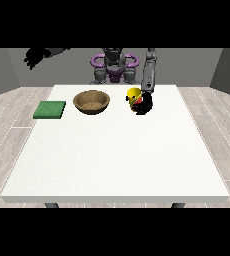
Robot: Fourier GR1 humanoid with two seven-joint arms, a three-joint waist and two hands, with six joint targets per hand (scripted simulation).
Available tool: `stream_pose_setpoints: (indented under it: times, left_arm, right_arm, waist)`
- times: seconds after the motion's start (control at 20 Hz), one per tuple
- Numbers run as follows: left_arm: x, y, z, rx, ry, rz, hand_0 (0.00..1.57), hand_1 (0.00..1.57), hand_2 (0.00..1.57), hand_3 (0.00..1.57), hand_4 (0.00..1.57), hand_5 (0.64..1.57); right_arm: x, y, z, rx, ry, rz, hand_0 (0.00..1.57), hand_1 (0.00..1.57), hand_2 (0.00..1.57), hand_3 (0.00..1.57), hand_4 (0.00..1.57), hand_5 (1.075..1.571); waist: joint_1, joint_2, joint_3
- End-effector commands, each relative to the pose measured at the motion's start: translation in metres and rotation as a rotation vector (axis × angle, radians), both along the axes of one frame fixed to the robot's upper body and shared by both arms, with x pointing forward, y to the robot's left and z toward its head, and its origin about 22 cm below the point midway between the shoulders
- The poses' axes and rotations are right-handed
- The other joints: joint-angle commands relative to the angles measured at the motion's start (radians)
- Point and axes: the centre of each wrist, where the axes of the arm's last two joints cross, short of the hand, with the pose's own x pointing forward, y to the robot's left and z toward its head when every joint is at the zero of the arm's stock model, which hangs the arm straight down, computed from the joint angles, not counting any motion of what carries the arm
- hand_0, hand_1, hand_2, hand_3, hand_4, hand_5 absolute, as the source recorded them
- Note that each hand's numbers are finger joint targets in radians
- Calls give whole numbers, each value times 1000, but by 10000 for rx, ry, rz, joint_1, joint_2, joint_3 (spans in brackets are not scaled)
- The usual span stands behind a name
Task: Pick the cup and pour the ball into the bowl, then pick the bowl and place it on the pad
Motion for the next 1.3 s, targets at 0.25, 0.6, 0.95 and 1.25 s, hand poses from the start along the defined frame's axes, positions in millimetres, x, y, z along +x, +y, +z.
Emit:
stream_pose_setpoints:
  times: [0.25, 0.6, 0.95, 1.25]
  left_arm:
    - [20, -60, 22, 3533, 1290, -133, 1298, 1298, 1571, 1571, 1398, 1488]
    - [39, -75, 33, 9131, 1272, 259, 1347, 1347, 1571, 1571, 1444, 1540]
    - [42, -161, 50, 10906, 1953, -190, 1359, 1359, 1571, 1571, 1466, 1531]
    - [41, -191, 69, 13312, 1455, 368, 1351, 1351, 1571, 1571, 1364, 1563]
  right_arm:
    - [-3, -50, -29, 235, 2250, -677, 0, 0, 0, 276, 639, 1564]
    - [0, -36, -57, 412, 2868, -633, 0, 0, 0, 103, 669, 1559]
    - [-9, -71, -67, 531, 3168, -852, 0, 0, 0, 0, 685, 1559]
    - [4, -47, -91, 607, 3142, -697, 0, 0, 0, 127, 691, 1554]
  waist:
    - [562, -2176, -9]
    - [471, -2769, 33]
    - [732, -3108, -24]
    - [662, -2935, -22]
